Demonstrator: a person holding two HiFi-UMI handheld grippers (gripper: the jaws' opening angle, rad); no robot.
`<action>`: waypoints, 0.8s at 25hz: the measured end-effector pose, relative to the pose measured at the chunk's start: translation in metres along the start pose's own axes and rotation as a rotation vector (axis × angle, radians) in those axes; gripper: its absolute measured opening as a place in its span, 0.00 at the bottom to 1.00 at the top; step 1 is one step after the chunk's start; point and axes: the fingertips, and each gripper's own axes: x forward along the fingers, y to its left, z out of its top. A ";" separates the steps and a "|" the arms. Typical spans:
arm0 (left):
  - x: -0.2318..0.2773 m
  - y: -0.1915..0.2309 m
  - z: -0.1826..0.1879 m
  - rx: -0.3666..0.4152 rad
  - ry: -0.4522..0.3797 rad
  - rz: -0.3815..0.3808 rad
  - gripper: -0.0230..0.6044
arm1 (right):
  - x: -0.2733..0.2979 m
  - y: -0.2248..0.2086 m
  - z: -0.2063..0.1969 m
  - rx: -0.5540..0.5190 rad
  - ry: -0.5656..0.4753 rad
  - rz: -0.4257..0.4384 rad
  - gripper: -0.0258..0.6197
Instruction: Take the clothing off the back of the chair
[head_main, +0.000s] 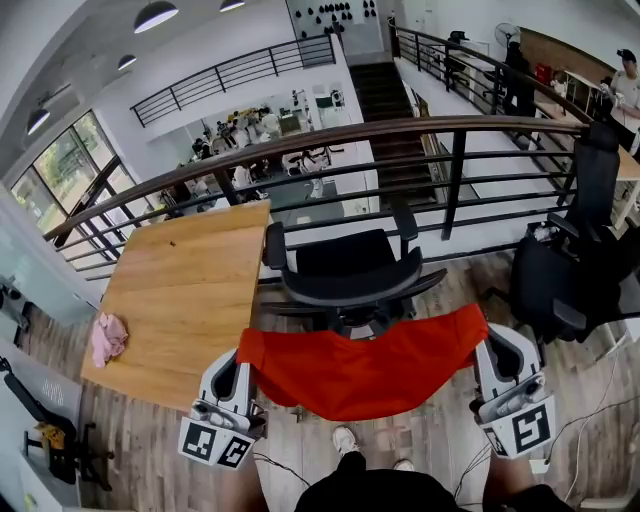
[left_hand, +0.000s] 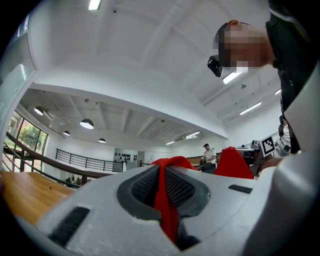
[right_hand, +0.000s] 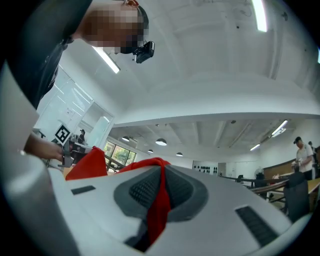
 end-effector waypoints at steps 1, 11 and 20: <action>-0.004 -0.006 -0.005 -0.009 0.013 0.003 0.08 | -0.005 0.000 -0.004 0.018 0.008 0.005 0.08; -0.041 -0.059 -0.053 -0.023 0.129 0.020 0.08 | -0.054 0.019 -0.054 0.099 0.136 0.061 0.08; -0.066 -0.076 -0.099 0.001 0.178 0.112 0.08 | -0.086 0.030 -0.102 0.132 0.225 0.077 0.08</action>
